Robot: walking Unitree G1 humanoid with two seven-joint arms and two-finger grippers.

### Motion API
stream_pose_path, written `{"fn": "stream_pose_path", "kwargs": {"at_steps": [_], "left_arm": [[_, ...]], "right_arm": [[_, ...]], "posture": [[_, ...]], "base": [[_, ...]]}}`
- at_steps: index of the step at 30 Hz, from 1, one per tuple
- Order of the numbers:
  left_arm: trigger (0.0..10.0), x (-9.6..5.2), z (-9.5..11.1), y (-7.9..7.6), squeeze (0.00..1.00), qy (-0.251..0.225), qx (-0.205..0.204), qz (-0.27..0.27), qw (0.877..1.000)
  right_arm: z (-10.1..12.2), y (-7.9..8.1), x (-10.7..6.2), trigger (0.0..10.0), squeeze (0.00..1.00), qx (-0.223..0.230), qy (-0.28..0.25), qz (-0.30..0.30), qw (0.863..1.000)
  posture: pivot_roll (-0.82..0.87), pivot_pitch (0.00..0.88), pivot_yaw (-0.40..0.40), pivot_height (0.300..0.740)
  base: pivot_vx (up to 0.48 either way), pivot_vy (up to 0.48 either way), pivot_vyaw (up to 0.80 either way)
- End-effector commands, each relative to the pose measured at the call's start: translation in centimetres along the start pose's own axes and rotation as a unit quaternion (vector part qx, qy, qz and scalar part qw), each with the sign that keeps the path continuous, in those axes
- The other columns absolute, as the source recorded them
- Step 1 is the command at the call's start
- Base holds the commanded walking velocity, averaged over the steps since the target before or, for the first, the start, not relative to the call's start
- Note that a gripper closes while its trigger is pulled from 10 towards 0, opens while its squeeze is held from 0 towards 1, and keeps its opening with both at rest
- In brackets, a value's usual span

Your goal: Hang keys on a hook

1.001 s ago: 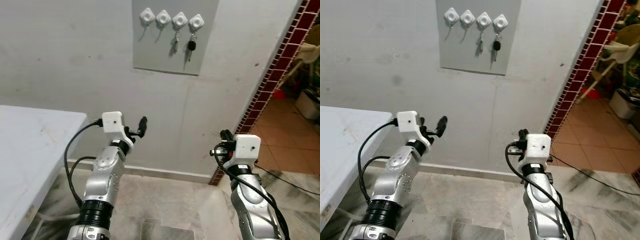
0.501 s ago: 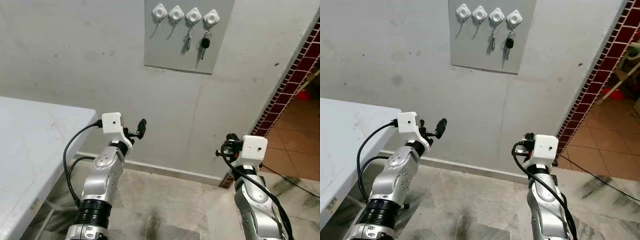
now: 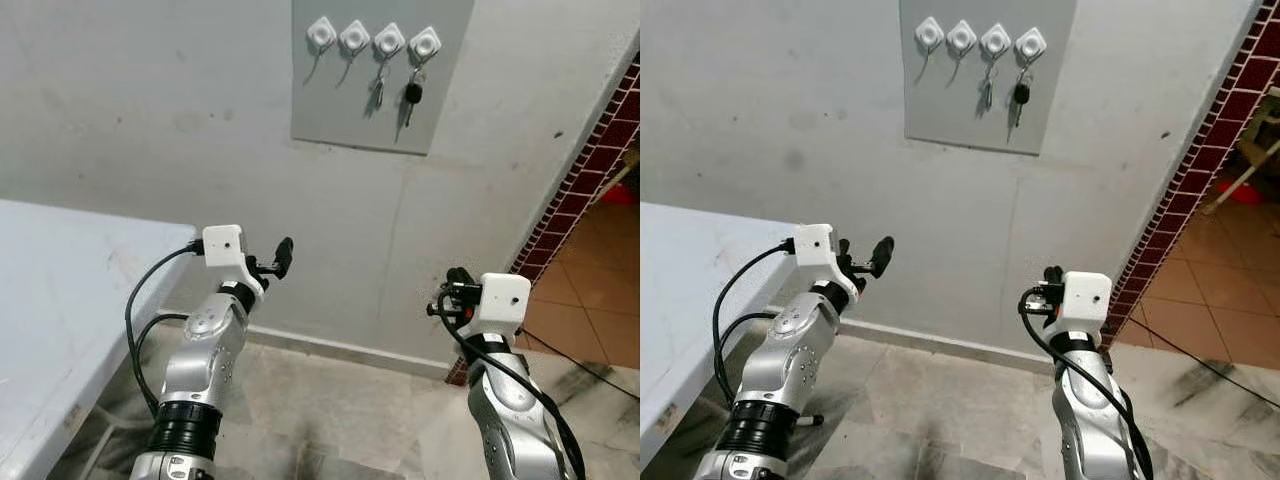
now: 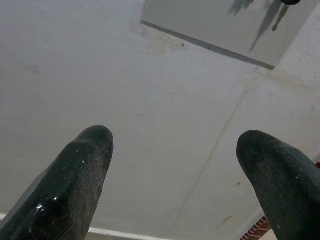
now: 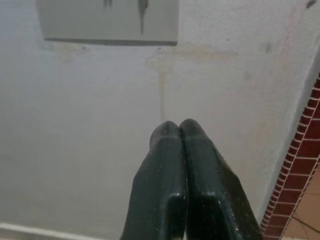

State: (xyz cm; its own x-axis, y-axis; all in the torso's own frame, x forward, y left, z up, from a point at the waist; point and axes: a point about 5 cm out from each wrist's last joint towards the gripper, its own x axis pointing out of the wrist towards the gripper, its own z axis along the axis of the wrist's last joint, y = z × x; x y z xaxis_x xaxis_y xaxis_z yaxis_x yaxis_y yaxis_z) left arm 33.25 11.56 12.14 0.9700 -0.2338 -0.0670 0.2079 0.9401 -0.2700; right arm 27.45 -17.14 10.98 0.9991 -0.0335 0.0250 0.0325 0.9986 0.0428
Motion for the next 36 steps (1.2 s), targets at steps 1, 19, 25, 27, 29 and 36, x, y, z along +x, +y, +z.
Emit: {"fn": "stream_pose_path", "kwargs": {"at_steps": [1,19,25,27,29,36], "left_arm": [[10.0,-0.08,0.09,0.02,0.0,0.003,0.0,-0.002,1.0],[10.0,-0.22,-0.1,-0.17,0.0,0.005,-0.003,-0.003,1.0],[10.0,-0.26,-0.16,-0.24,0.0,0.007,-0.003,-0.005,1.0],[10.0,-0.27,-0.17,-0.25,0.0,0.007,-0.003,-0.005,1.0],[10.0,-0.27,-0.18,-0.26,0.0,0.007,-0.003,-0.005,1.0],[10.0,-0.26,-0.2,-0.3,0.0,0.008,-0.006,-0.004,1.0]], "right_arm": [[0.63,0.53,0.06,10.0,0.0,0.003,-0.014,0.015,1.0],[0.66,0.71,-0.12,10.0,0.0,0.002,-0.014,0.027,1.0],[0.64,0.72,-0.24,10.0,0.0,0.001,-0.013,0.029,0.999],[0.64,0.73,-0.29,10.0,0.0,-0.001,-0.013,0.029,1.0],[0.65,0.72,-0.3,10.0,0.0,-0.001,-0.013,0.028,1.0],[0.66,0.7,-0.37,10.0,0.0,-0.001,-0.012,0.029,1.0]], "posture": [[0.04,0.0,-0.029,0.74],[0.04,0.0,-0.035,0.74],[0.04,0.0,-0.036,0.74],[0.03,0.0,-0.036,0.74],[0.03,0.0,-0.036,0.74],[0.03,0.0,-0.036,0.74]], "base": [[0.341,0.0,0.0],[0.341,0.0,0.0],[0.34,0.0,0.0],[0.343,0.0,0.0],[0.341,0.0,0.0],[0.341,0.0,0.0]]}}
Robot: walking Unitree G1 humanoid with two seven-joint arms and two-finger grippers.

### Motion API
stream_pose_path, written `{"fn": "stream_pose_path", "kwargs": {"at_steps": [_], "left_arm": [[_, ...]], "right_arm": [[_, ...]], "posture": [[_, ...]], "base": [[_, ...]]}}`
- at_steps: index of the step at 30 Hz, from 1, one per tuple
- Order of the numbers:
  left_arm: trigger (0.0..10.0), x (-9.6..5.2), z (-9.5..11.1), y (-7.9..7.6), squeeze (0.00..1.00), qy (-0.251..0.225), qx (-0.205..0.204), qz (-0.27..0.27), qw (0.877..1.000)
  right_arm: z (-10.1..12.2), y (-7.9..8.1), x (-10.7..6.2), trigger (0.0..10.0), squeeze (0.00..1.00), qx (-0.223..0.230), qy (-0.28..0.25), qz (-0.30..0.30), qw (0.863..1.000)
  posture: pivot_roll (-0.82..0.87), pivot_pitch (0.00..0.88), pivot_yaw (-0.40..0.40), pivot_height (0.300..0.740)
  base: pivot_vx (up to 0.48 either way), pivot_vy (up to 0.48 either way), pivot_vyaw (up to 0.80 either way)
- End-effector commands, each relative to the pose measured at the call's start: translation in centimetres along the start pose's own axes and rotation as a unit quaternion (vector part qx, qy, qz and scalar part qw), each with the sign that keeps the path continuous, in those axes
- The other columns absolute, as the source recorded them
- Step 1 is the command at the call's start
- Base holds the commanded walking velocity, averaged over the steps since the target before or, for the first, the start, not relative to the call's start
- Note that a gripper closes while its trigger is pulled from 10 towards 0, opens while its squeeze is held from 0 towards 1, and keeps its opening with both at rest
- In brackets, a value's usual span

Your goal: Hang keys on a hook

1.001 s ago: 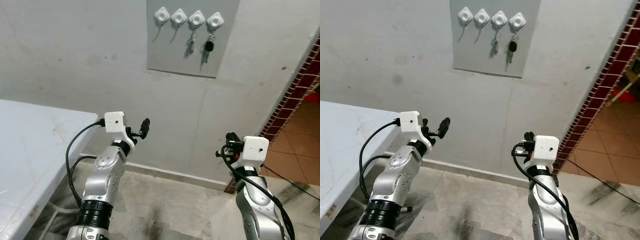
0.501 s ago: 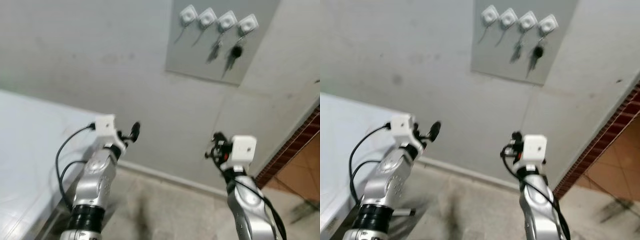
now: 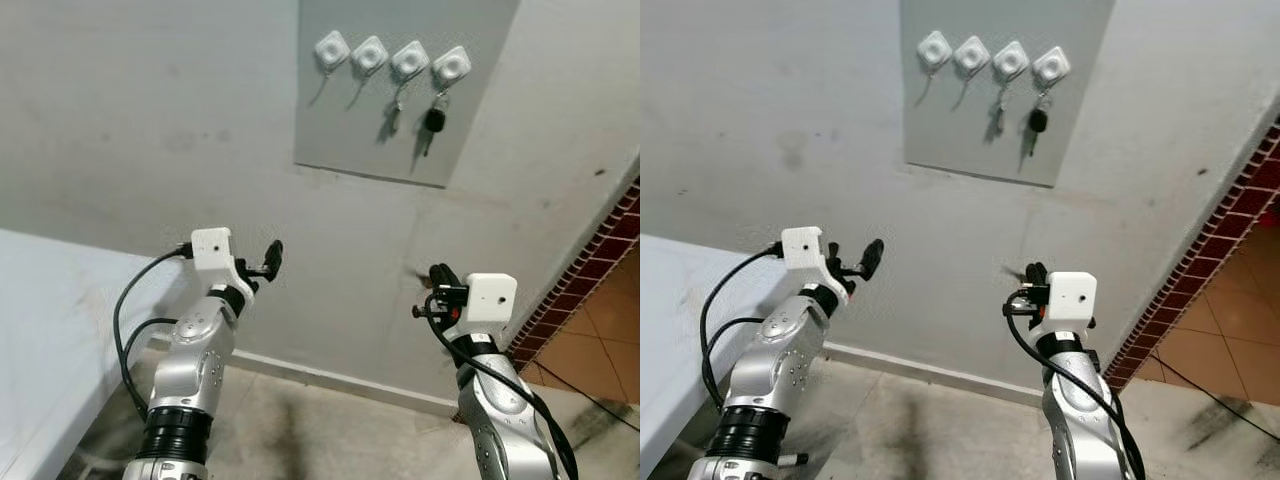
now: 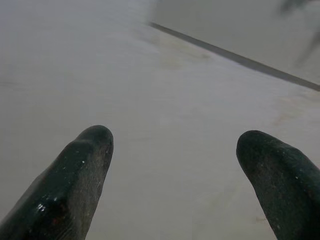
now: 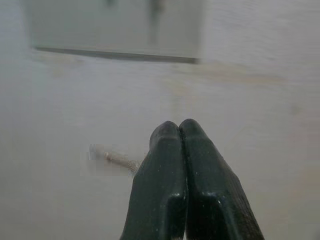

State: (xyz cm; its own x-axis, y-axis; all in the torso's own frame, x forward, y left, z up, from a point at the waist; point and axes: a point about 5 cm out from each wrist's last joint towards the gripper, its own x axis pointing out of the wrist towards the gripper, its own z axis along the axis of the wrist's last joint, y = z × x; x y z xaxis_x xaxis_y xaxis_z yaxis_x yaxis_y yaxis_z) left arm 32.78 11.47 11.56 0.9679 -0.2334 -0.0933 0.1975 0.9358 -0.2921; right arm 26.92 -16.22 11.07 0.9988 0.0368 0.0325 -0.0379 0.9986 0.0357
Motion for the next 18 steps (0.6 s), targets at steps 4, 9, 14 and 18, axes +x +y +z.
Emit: {"fn": "stream_pose_path", "kwargs": {"at_steps": [4,9,14,18], "left_arm": [[10.0,0.11,0.43,-0.21,0.0,-0.004,0.003,-0.006,1.0],[10.0,0.07,0.42,-0.19,0.0,-0.004,-0.002,-0.005,1.0],[10.0,0.02,0.42,-0.18,0.0,-0.004,-0.003,-0.004,1.0],[10.0,0.03,0.45,-0.23,0.0,-0.005,-0.002,-0.002,1.0]], "right_arm": [[0.55,-0.19,0.12,10.0,0.0,0.001,-0.008,-0.006,1.0],[0.52,-0.18,0.05,10.0,0.0,0.001,-0.007,-0.005,1.0],[0.5,-0.18,0.02,10.0,0.0,0.0,-0.006,-0.004,1.0],[0.51,-0.18,0.04,10.0,0.0,0.0,-0.005,-0.003,1.0]], "posture": [[0.03,0.0,-0.036,0.74],[0.03,0.0,-0.038,0.74],[0.04,0.0,-0.04,0.74],[0.04,0.0,-0.041,0.74]], "base": [[0.339,0.0,0.0],[0.335,0.0,0.0],[0.329,0.0,0.0],[0.328,0.0,0.0]]}}
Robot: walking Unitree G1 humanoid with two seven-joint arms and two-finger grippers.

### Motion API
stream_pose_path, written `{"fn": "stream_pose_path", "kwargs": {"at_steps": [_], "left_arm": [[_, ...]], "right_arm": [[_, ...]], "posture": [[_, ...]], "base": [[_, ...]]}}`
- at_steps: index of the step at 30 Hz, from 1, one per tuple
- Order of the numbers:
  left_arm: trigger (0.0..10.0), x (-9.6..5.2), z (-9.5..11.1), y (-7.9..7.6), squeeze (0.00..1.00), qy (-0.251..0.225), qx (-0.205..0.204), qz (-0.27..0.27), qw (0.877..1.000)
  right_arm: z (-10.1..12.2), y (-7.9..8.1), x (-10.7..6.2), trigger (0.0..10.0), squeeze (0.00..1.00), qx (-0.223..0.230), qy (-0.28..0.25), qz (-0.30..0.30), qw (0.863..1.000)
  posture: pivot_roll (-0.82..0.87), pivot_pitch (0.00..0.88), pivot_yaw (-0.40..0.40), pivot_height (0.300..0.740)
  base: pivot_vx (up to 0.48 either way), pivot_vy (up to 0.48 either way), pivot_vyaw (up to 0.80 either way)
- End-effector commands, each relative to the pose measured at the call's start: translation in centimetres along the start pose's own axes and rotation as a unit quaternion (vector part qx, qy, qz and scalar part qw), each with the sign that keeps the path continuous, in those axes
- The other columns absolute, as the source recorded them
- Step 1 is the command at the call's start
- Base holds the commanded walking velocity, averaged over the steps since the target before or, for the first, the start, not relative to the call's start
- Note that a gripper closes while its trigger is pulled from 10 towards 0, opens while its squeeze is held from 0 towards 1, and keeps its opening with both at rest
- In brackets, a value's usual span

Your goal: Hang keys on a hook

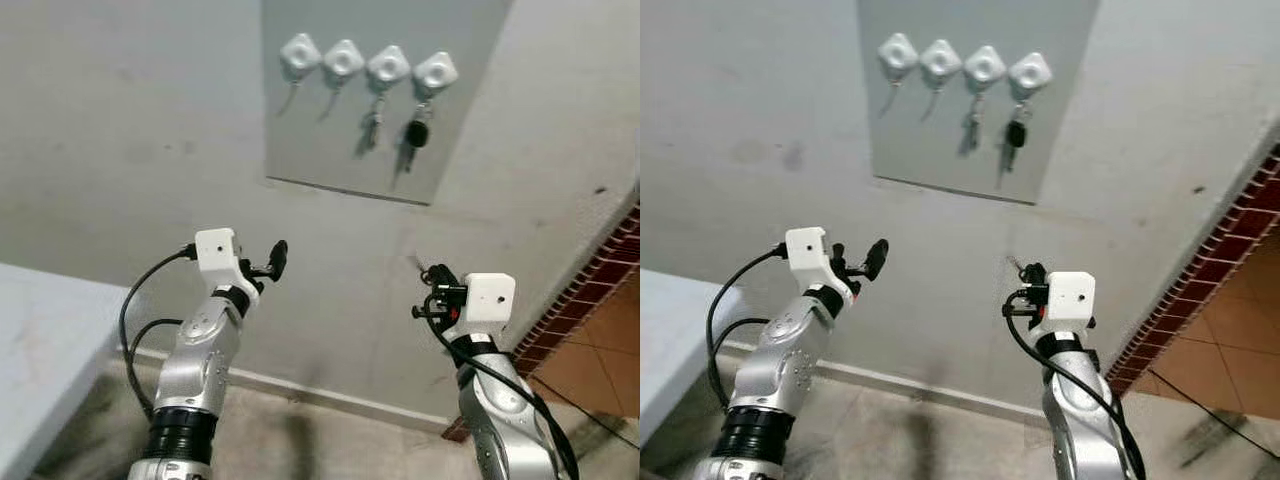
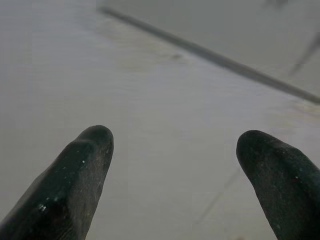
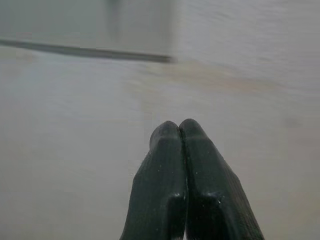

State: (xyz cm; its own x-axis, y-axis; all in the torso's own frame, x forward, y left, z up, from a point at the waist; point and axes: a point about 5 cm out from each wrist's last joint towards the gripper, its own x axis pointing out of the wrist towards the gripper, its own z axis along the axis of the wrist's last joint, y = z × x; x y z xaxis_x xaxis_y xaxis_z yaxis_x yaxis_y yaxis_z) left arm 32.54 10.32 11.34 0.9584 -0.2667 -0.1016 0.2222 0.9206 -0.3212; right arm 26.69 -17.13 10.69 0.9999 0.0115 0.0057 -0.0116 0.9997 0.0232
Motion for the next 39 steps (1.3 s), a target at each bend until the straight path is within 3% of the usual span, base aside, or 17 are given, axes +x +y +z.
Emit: {"fn": "stream_pose_path", "kwargs": {"at_steps": [1,12,16,19,27,31,34,39], "left_arm": [[10.0,-0.1,1.0,0.8,0.0,-0.014,0.012,0.013,1.0],[10.0,-0.1,1.0,1.3,0.0,-0.017,0.023,0.051,0.998],[10.0,-0.1,1.1,1.0,0.0,-0.019,0.016,0.043,0.999],[10.0,0.0,2.0,-0.1,0.0,-0.033,0.028,0.001,0.999],[10.0,0.3,4.6,-1.2,0.0,-0.066,0.099,-0.066,0.991],[10.0,0.6,5.6,-0.9,0.0,-0.076,0.106,-0.066,0.989],[10.0,0.8,7.4,-0.5,0.0,-0.097,0.119,-0.064,0.986],[10.0,0.8,8.1,-0.7,0.0,-0.108,0.122,-0.066,0.984]], "right_arm": [[0.9,0.7,0.3,10.0,0.0,0.006,-0.018,0.01,1.0],[0.9,0.8,0.2,10.0,0.0,0.004,-0.016,0.014,1.0],[0.9,0.7,0.2,10.0,0.0,0.001,-0.016,0.016,1.0],[1.4,0.8,0.7,10.0,0.0,-0.016,-0.025,0.036,0.999],[4.5,0.7,3.9,10.0,0.0,-0.041,-0.079,0.082,0.993],[5.7,0.9,5.0,10.0,0.0,-0.047,-0.094,0.096,0.99],[7.8,2.0,6.9,10.0,0.0,-0.058,-0.121,0.134,0.982],[8.9,2.7,7.9,10.0,0.0,-0.059,-0.138,0.157,0.976]], "posture": [[0.04,0.0,-0.041,0.74],[0.03,0.0,-0.042,0.74],[0.03,0.0,-0.041,0.74],[0.03,0.0,-0.035,0.74],[0.03,0.0,-0.028,0.74],[0.04,0.0,-0.028,0.74],[0.04,0.0,-0.03,0.74],[0.05,0.0,-0.036,0.74]], "base": [[0.322,0.0,0.0],[0.027,0.0,0.0],[0.0,0.0,0.0],[0.0,0.0,0.0],[0.0,0.0,0.0],[0.0,0.0,0.0],[0.0,0.0,0.0],[0.0,0.0,0.0]]}}
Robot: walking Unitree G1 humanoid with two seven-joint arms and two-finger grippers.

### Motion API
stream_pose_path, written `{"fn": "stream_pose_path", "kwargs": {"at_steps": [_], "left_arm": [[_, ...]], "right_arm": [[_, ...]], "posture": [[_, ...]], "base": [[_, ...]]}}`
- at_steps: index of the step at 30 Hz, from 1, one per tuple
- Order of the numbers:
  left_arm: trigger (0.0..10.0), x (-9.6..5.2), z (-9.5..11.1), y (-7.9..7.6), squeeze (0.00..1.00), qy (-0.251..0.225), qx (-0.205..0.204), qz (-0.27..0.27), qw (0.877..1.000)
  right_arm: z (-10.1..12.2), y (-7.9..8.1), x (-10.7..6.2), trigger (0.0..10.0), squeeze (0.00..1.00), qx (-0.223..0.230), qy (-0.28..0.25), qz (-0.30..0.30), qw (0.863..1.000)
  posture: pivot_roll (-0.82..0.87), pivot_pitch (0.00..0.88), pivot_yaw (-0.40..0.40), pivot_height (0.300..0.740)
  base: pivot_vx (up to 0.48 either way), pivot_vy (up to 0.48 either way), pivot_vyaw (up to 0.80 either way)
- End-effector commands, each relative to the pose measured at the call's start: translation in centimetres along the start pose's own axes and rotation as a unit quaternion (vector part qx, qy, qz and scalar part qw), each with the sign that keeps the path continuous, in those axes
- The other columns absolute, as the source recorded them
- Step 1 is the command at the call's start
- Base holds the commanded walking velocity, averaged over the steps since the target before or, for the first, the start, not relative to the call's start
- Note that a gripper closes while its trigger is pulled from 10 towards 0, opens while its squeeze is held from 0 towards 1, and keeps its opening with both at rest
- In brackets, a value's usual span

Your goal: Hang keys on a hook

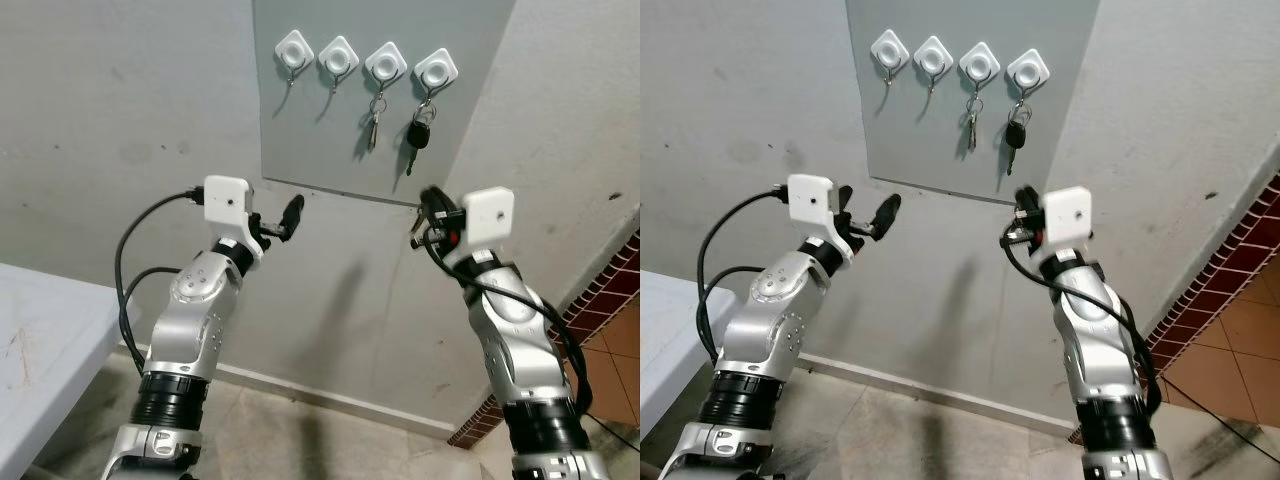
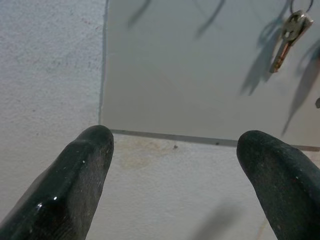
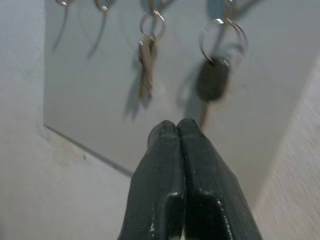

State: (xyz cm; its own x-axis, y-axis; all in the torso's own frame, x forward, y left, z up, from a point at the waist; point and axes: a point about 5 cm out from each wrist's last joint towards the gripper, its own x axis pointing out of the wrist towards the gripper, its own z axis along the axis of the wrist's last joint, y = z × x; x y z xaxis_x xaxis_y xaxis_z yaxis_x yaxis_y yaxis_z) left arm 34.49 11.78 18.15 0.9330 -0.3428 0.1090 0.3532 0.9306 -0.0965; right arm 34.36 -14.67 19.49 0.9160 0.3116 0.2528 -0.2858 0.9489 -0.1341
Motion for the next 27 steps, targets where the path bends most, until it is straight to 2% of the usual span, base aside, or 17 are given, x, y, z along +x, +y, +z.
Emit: {"fn": "stream_pose_path", "kwargs": {"at_steps": [1,6,9,13,18,22,27], "left_arm": [[10.0,0.2,1.0,-0.2,0.0,-0.017,0.011,-0.006,1.0],[10.0,0.4,1.4,-1.1,0.0,-0.02,0.017,-0.03,0.999],[10.0,0.4,1.5,-1.2,0.0,-0.022,0.016,-0.032,0.999],[10.0,0.7,2.1,-1.9,0.0,-0.036,0.017,-0.046,0.998],[10.0,0.7,2.2,-2.1,0.0,-0.039,0.017,-0.049,0.998],[10.0,0.8,2.2,-2.4,0.0,-0.041,0.016,-0.055,0.998],[10.0,1.0,2.4,-2.9,0.0,-0.042,0.016,-0.065,0.997]], "right_arm": [[0.5,0.2,0.7,10.0,0.0,0.001,-0.011,0.013,1.0],[1.3,0.6,2.1,10.0,0.0,0.009,-0.028,0.03,0.999],[1.5,0.7,2.3,10.0,0.0,0.01,-0.031,0.033,0.999],[2.1,2.2,3.4,10.0,0.0,0.022,-0.042,0.08,0.996],[2.5,2.9,3.9,10.0,0.0,0.031,-0.049,0.099,0.993],[3.1,3.4,4.6,10.0,0.0,0.047,-0.062,0.113,0.991],[4.3,3.9,5.9,10.0,0.0,0.091,-0.084,0.117,0.985]], "posture": [[0.05,0.0,-0.037,0.74],[0.07,0.0,-0.055,0.74],[0.07,0.0,-0.055,0.74],[0.08,0.0,-0.07,0.74],[0.07,0.0,-0.071,0.74],[0.07,0.0,-0.07,0.74],[0.07,0.0,-0.066,0.74]], "base": [[0.0,0.0,0.0],[0.0,0.0,0.0],[0.0,0.0,0.0],[0.0,0.0,0.0],[0.0,0.0,0.0],[0.0,0.0,0.0],[0.0,0.0,0.0]]}}
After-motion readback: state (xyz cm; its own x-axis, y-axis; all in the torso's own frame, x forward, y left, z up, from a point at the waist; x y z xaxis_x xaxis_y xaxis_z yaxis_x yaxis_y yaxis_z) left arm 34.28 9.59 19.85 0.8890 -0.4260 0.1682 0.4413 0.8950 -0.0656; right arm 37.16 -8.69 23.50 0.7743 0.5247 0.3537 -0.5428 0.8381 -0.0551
